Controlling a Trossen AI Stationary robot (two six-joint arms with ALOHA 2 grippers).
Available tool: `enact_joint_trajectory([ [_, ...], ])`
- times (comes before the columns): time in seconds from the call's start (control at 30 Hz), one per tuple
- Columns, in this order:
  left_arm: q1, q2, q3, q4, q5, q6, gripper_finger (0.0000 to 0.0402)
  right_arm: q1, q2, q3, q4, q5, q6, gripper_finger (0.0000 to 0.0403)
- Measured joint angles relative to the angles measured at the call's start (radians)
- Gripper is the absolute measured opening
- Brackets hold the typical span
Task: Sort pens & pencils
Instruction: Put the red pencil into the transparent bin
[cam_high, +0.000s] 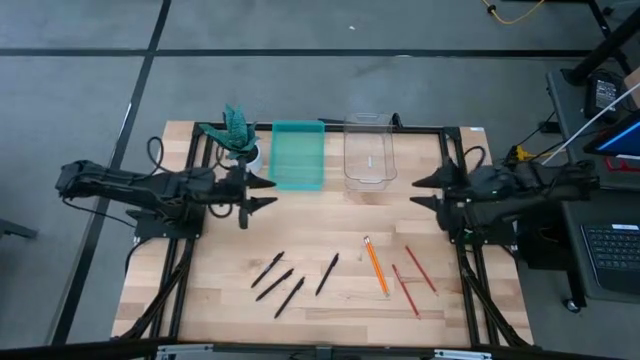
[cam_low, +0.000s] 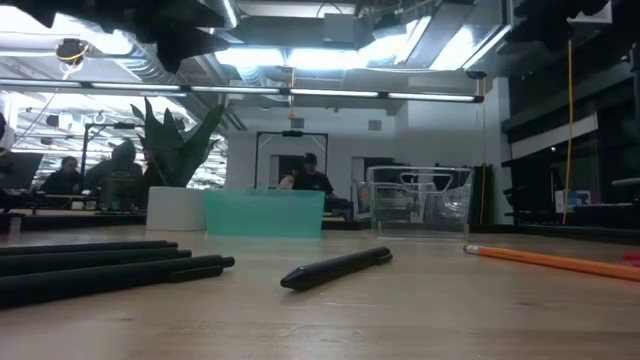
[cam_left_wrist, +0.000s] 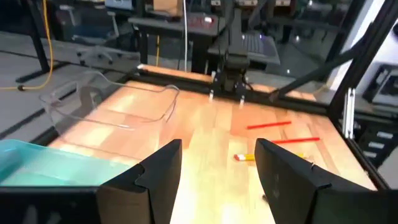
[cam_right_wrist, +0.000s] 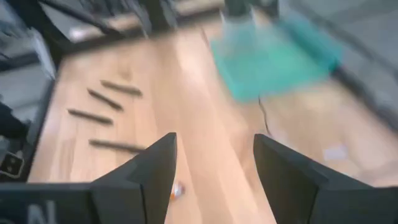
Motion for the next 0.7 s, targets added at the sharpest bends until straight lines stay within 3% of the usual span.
enact_joint_trajectory([
  [0.3,0.0,0.101,0.012,-0.012,0.004,-0.004,0.0198,0.0,0.283,0.19,-0.416,-0.011,0.34,0.0213],
  [0.5,0.0,0.102,0.012,-0.011,0.004,-0.004,0.0198,0.008,0.389,0.199,-0.467,-0.143,0.474,0.0213],
  [0.7,0.001,0.101,0.012,-0.009,-0.01,-0.004,0.0198,0.064,0.478,0.199,-0.497,-0.201,0.564,0.0213],
])
